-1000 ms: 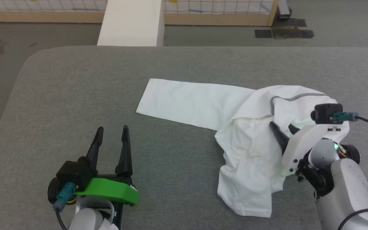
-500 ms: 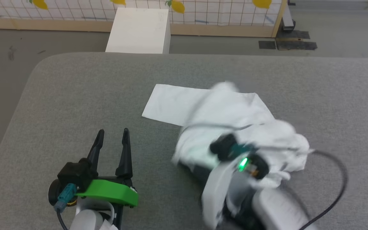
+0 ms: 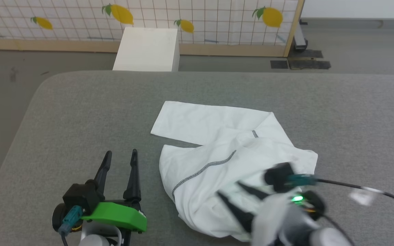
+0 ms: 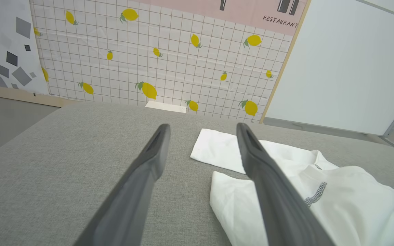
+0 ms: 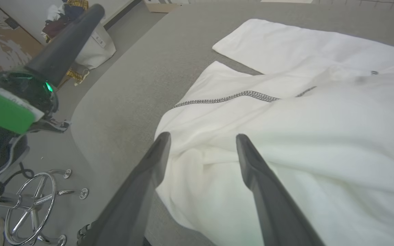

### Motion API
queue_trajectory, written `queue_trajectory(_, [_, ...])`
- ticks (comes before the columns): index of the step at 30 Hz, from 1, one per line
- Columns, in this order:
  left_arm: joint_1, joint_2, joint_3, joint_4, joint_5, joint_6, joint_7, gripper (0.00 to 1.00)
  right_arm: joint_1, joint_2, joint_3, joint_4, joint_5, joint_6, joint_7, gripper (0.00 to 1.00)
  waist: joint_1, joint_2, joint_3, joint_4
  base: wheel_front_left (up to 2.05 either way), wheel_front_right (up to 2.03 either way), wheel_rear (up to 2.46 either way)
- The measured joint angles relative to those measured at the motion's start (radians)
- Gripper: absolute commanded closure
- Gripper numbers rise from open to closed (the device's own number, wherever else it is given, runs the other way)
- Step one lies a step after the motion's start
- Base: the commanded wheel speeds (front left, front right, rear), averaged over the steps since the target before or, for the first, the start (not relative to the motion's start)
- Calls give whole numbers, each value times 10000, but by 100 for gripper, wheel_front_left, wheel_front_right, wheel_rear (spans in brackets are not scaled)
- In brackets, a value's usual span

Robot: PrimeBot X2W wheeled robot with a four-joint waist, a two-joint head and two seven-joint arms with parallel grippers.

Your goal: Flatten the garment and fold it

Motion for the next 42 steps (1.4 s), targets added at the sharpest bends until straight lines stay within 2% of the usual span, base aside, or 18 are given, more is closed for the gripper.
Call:
queue_trajectory(4, [87, -6, 8, -4, 17, -77, 2, 0, 891, 23, -2054, -1521, -755, 2, -685, 0, 0, 0, -126, -180, 0, 0, 0])
queue_trajectory(6, [103, -4, 6, 4, 33, -81, 0, 0, 1198, 33, -3104, -2082, -1045, 0, -1415, 0, 0, 0, -149, -317, 0, 0, 0])
queue_trajectory(9, [81, -4, -88, 84, 107, -88, 0, 0, 1323, 48, -4186, -2316, -1547, 0, -2579, 0, 0, 0, -127, -531, 0, 0, 0])
queue_trajectory(12, [-134, -6, -276, 433, 318, -71, 138, 0, 1340, 46, -4683, -2136, -1691, 0, -3386, 0, 0, 0, -37, -738, 0, 0, 0])
queue_trajectory(16, [-1093, 2, -495, 1177, 571, 194, 1496, 0, 1339, 71, -4688, -1785, -1494, 0, -3804, 0, 0, 0, 222, -992, 0, 0, 0])
queue_trajectory(22, [-2710, 102, -341, 2725, 598, 997, 4924, 0, 1228, 79, -4353, -1486, -1287, 0, -4034, 0, 0, 0, 653, -1494, 0, 0, 0])
queue_trajectory(24, [-3078, 301, -380, 3221, 719, 1260, 6180, 0, 1109, 84, -4220, -1417, -1187, 0, -4100, 0, 0, 0, 795, -1700, 0, 0, 0])
queue_trajectory(27, [-3297, 660, -397, 3628, 1074, 1605, 7421, 0, 1039, 82, -4128, -1356, -995, 0, -4165, 0, 0, 0, 965, -1970, 0, 0, 0])
queue_trajectory(32, [-3453, 823, -328, 3601, 894, 1620, 8882, 2, 993, 84, -4090, -1243, -945, 0, -4280, 0, 0, 0, 1224, -2387, 0, 0, 0])
queue_trajectory(33, [-3456, 834, -263, 3496, 725, 1532, 9097, 93, 993, 81, -4111, -1218, -907, 0, -4291, 0, 0, 0, 1269, -2437, 0, 0, 0])
queue_trajectory(34, [-3448, 842, -249, 3338, 546, 1417, 9170, 100, 993, 84, -4121, -1198, -903, 0, -4295, 0, 0, 0, 1309, -2466, 0, 0, 0])
queue_trajectory(36, [-3366, 803, -297, 3018, 474, 1319, 8901, 100, 993, 84, -4157, -1145, -901, 0, -4324, 0, 0, 0, 1339, -2453, 0, 0, 0])
queue_trajectory(38, [-3142, 660, -178, 2688, 451, 1411, 7950, 100, 993, 82, -4165, -1139, -901, 0, -4335, 0, 0, 0, 1323, -2388, 0, 0, 0])
queue_trajectory(42, [-2617, 445, 313, 1967, 343, 1898, 5745, 100, 992, 84, -4196, -1156, -899, 0, -4368, 0, 0, 0, 1178, -2184, 0, 0, 0])
